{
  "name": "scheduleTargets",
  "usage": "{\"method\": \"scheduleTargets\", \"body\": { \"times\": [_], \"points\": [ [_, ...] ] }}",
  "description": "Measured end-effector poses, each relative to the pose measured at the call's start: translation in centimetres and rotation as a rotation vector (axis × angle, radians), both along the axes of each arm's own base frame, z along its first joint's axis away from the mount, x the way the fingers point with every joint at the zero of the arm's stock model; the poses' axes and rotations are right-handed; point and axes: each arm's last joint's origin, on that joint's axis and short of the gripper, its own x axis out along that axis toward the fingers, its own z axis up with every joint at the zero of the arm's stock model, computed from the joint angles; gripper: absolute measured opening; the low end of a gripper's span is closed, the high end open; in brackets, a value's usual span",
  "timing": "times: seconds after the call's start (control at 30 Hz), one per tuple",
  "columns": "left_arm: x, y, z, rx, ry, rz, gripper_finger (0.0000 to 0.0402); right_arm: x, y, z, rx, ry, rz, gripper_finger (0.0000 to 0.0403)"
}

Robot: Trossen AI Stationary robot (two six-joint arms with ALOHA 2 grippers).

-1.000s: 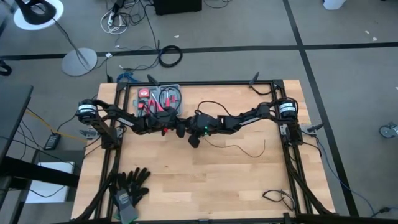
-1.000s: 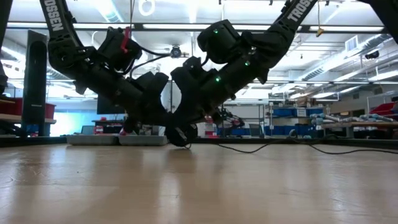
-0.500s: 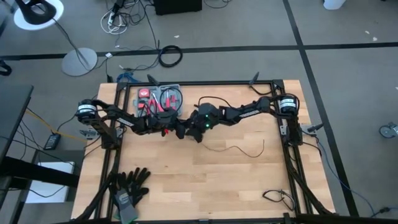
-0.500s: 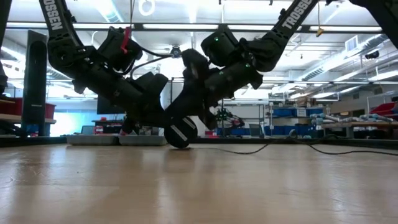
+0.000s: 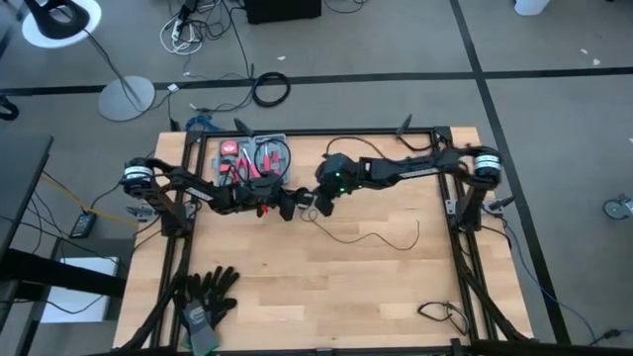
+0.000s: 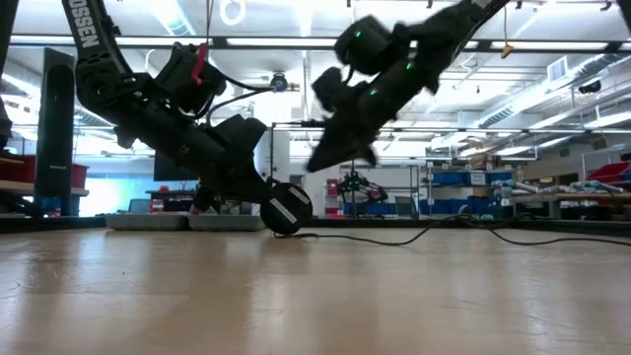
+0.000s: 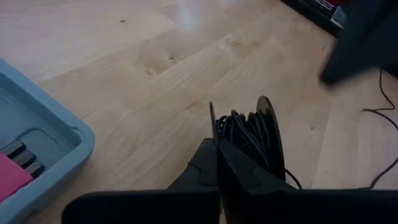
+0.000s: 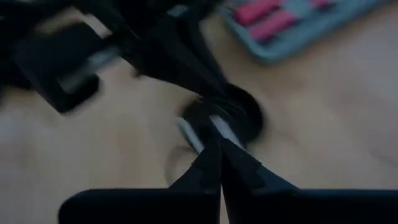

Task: Coil cords
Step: Coil the black wire onto the spool

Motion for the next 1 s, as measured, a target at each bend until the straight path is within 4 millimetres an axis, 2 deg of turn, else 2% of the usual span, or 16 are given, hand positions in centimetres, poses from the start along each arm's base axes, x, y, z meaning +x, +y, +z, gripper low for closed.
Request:
{"method": "scheduleTargets", "body": {
  "times": [0.2,0.4,0.53,0.7,0.87,1.0],
  "points": [
    [0.0,0.0,0.0,0.002,0.003,-0.002,0.0000,-3.0,1.7,2.3,-0.160,0.144,-0.094,0.0004],
    [0.0,0.0,0.0,0.003,0.000,-0.003,0.0000,-5.9,3.2,2.2,-0.258,0.203,-0.210,0.0004],
    [0.0,0.0,0.0,-0.001,-0.003,-0.012,0.0000,-7.4,3.7,0.5,-0.282,0.243,-0.264,0.0008],
    [0.1,-0.1,0.1,-0.007,-0.021,-0.030,0.0000,-8.3,3.6,-2.0,-0.258,0.243,-0.300,0.0007],
    [0.1,-0.1,0.1,-0.007,-0.029,-0.035,0.0000,-9.2,3.5,-5.6,-0.257,0.087,-0.351,0.0007],
    [0.1,-0.1,0.1,-0.012,-0.033,-0.046,0.0000,-10.8,3.7,-8.5,-0.252,0.023,-0.360,0.0006]
  ]
}}
